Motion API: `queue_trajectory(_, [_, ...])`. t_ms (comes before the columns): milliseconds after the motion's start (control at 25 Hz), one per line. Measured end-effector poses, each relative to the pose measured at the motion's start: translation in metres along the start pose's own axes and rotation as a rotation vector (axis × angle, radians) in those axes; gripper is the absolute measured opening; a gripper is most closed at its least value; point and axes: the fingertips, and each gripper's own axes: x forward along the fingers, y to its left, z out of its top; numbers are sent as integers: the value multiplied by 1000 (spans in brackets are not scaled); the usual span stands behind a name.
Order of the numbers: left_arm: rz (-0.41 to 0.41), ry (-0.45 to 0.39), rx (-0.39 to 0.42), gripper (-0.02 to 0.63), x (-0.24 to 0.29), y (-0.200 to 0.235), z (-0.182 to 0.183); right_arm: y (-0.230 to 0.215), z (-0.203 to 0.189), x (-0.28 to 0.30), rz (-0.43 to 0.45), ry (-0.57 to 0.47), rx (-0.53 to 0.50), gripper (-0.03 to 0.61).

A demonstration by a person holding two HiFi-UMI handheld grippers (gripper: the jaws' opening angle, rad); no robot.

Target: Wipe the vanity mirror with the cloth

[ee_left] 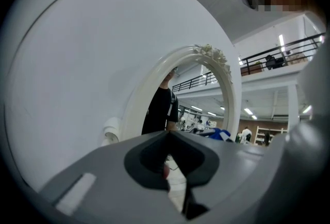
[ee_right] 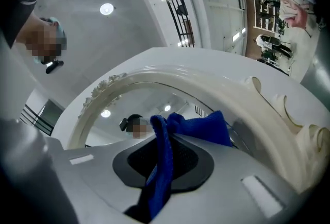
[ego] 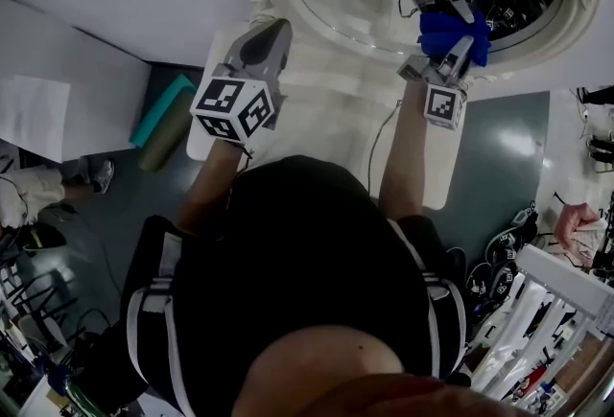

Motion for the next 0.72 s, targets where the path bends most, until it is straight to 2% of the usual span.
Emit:
queue_trajectory(160, [5, 1, -12, 11, 1, 4, -4, 14, 13, 16, 29, 6, -72, 41])
queue_trajectory(360, [-7, 4, -16, 11, 6, -3, 1, 53, 46, 50, 65, 1, -153, 41])
queue_trajectory(720, [-24, 18, -14, 11, 9, -8, -1, 120, 86, 97, 151, 35, -383, 41])
